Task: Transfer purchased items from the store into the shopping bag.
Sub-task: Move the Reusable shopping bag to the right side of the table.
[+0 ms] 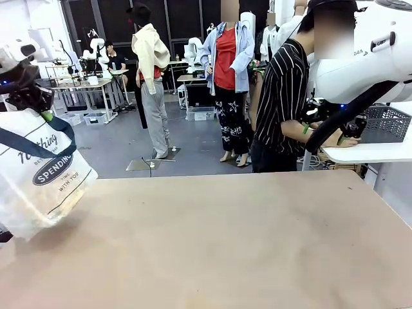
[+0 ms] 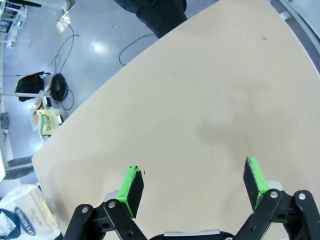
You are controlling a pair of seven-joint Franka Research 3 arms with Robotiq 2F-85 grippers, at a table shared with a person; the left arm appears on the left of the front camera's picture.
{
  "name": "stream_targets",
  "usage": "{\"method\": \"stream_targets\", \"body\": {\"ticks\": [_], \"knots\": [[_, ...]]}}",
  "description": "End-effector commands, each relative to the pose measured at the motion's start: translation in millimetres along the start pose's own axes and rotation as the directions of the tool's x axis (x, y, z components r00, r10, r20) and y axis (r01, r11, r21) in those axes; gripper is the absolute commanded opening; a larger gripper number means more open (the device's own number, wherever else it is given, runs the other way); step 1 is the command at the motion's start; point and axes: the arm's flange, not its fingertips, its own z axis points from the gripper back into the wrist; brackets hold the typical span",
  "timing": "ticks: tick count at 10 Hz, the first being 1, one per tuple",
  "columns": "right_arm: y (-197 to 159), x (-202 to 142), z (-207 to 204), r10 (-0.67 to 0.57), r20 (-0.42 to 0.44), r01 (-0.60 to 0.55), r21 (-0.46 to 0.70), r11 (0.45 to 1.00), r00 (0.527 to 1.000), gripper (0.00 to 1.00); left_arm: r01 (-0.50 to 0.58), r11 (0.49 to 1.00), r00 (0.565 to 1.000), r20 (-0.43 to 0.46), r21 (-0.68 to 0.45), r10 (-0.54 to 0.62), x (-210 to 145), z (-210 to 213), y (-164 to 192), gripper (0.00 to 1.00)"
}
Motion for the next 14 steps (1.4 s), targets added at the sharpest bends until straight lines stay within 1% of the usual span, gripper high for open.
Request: {"method": "stream_targets", "body": {"ticks": [1, 3, 4, 5, 6, 7, 8, 9, 10, 11, 12, 13, 14], "knots": [[1, 1, -1, 0.015, 0.001, -0.015, -0.019, 1.000, 1.000, 1.00, -0.018, 1.000, 1.000, 0.021, 0.025, 0.017, 14, 7, -7, 0.39], [1, 1, -1, 0.015, 0.001, -0.015, -0.019, 1.000, 1.000, 1.00, 0.001, 0.999, 1.000, 0.001, 0.052, -0.001, 13, 6, -11, 0.78], [1, 1, -1, 0.015, 0.001, -0.015, -0.019, 1.000, 1.000, 1.00, -0.033, 0.998, 0.998, 0.054, 0.052, 0.030, 14, 12, -15, 0.98], [1, 1, -1, 0.015, 0.001, -0.015, -0.019, 1.000, 1.000, 1.00, -0.034, 0.999, 0.985, 0.171, -0.006, 0.034, 13, 26, -29, 0.98], [1, 1, -1, 0.015, 0.001, -0.015, -0.019, 1.000, 1.000, 1.00, 0.021, 0.995, 0.962, 0.273, -0.094, 0.005, 8, 41, -54, 0.98], [1, 1, -1, 0.015, 0.001, -0.015, -0.019, 1.000, 1.000, 1.00, 0.118, 0.986, 0.947, 0.312, -0.117, -0.076, -1, 45, -88, 0.98], [1, 1, -1, 0.015, 0.001, -0.015, -0.019, 1.000, 1.000, 1.00, 0.200, 0.969, 0.940, 0.307, -0.147, -0.147, -8, 38, -118, 0.98], [1, 1, -1, 0.015, 0.001, -0.015, -0.019, 1.000, 1.000, 1.00, 0.248, 0.957, 0.944, 0.261, -0.149, -0.204, -11, 21, -147, 0.98], [1, 1, -1, 0.015, 0.001, -0.015, -0.019, 1.000, 1.000, 1.00, 0.302, 0.936, 0.941, 0.217, -0.183, -0.261, -13, 1, -174, 0.98], [1, 1, -1, 0.015, 0.001, -0.015, -0.019, 1.000, 1.000, 1.00, 0.339, 0.913, 0.934, 0.198, -0.228, -0.298, -16, -20, -202, 0.98], [1, 1, -1, 0.015, 0.001, -0.015, -0.019, 1.000, 1.000, 1.00, 0.384, 0.891, 0.919, 0.197, -0.241, -0.343, -19, -38, -229, 0.98], [1, 1, -1, 0.015, 0.001, -0.015, -0.019, 1.000, 1.000, 1.00, 0.437, 0.850, 0.898, 0.194, -0.295, -0.395, -24, -53, -252, 0.98], [1, 1, -1, 0.015, 0.001, -0.015, -0.019, 1.000, 1.000, 1.00, 0.453, 0.829, 0.891, 0.194, -0.327, -0.410, -29, -68, -261, 0.98]]}}
